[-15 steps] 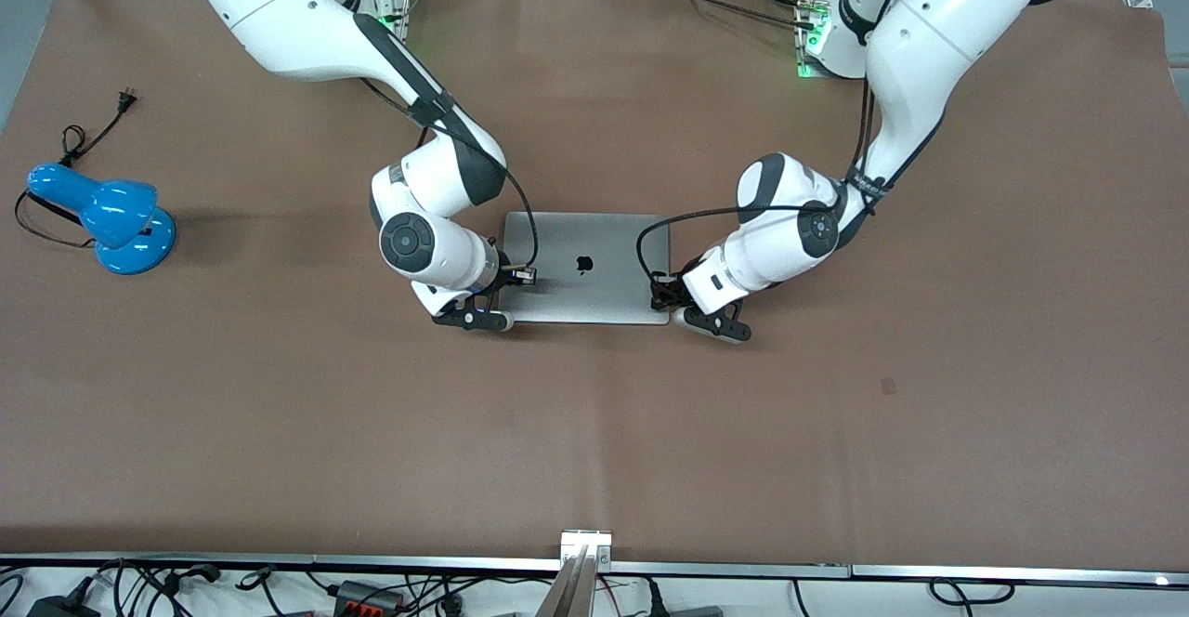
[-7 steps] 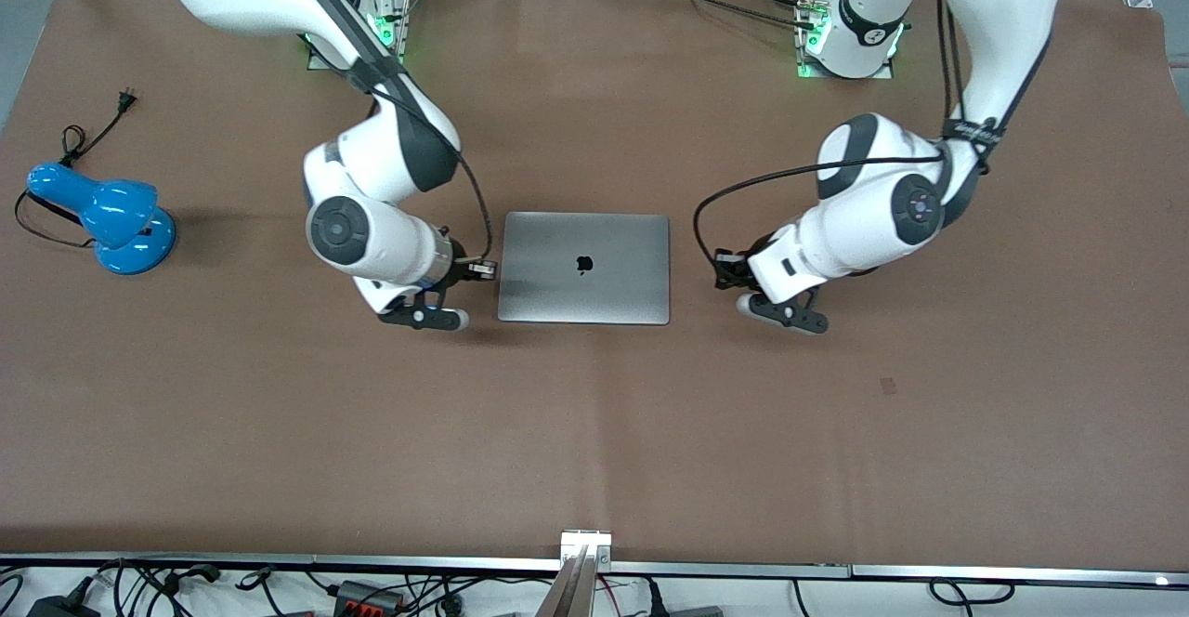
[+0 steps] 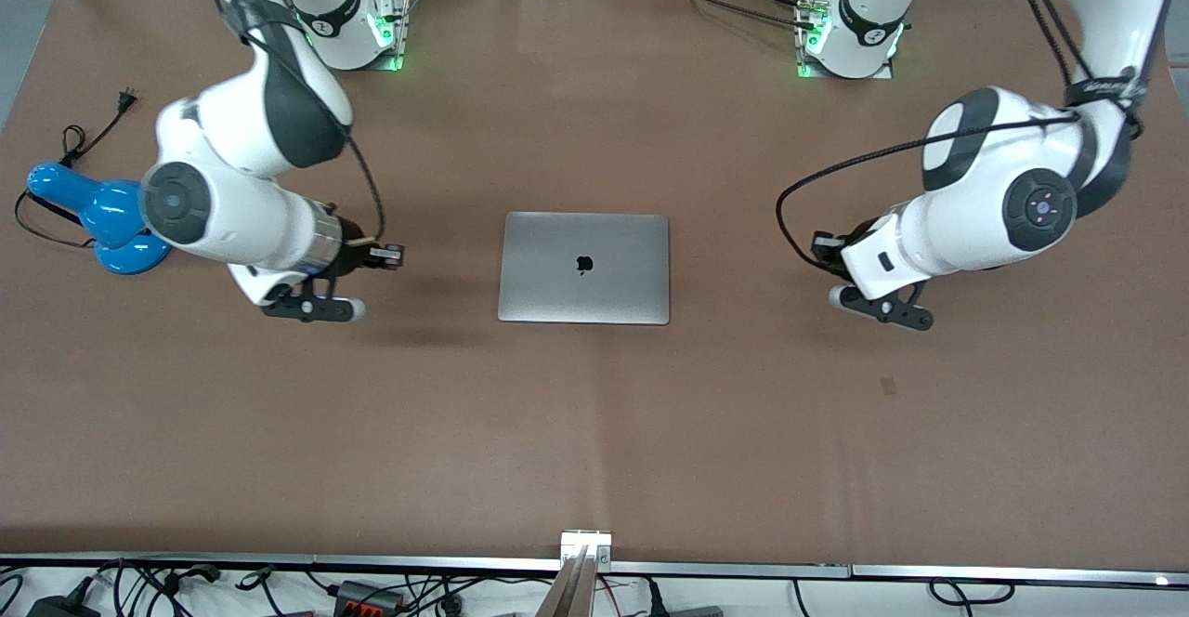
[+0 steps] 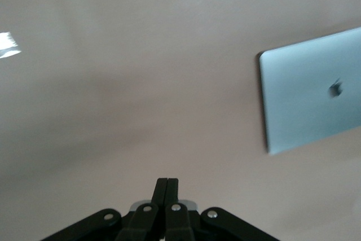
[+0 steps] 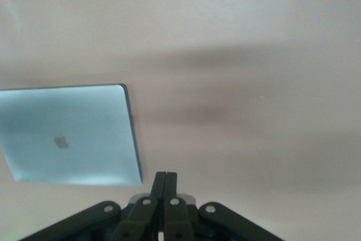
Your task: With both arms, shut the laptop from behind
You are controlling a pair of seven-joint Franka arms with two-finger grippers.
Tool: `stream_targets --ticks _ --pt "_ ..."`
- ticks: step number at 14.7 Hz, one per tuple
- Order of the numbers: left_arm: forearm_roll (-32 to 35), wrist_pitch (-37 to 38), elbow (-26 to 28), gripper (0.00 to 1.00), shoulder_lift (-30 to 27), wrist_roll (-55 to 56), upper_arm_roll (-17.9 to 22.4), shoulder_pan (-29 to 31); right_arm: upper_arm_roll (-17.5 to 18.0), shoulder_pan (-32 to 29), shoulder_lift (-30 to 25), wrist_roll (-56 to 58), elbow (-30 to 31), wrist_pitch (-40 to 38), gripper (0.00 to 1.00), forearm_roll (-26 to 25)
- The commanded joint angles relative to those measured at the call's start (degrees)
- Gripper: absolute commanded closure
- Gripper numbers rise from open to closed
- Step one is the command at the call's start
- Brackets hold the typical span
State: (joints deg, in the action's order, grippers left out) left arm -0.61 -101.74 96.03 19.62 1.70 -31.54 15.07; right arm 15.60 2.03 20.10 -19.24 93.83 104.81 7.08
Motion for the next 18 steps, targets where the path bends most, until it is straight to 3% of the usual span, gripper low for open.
stream_targets --ticks 1,4,6,8,9,11,18 --pt "6.6 11.2 -7.3 0.97 -0.2 -0.2 -0.1 -0.5 0.7 -4.9 -0.6 5.8 -4.6 -8.1 1.0 -0.2" --pt "9.2 20.0 -13.0 0.96 -0.2 -0.8 -0.1 0.3 0.6 -7.9 -0.6 9.0 -9.0 -12.9 1.0 -0.5" --pt "9.3 24.5 -15.7 0.85 -0.3 -0.6 0.1 0.7 0.3 -8.0 -0.6 9.2 -11.7 -15.1 1.0 -0.9" --pt "9.4 28.2 -17.4 0.6 -0.6 -0.7 -0.2 2.6 0.0 -7.9 -0.6 9.0 -14.5 -20.2 1.0 -3.0" --pt "9.4 29.0 -18.2 0.35 -1.0 -0.9 -0.1 3.2 0.0 -7.7 -0.6 9.0 -15.8 -21.6 1.0 -4.4" --pt "9.3 29.3 -19.5 0.03 -1.8 -0.9 -0.2 4.0 0.0 -7.5 -0.6 9.4 -18.3 -24.3 1.0 -7.4" --pt "5.7 32.0 -22.4 0.0 -2.3 -1.6 -0.1 8.1 -0.2 -8.1 -0.2 16.6 -21.1 -24.2 1.0 -10.2"
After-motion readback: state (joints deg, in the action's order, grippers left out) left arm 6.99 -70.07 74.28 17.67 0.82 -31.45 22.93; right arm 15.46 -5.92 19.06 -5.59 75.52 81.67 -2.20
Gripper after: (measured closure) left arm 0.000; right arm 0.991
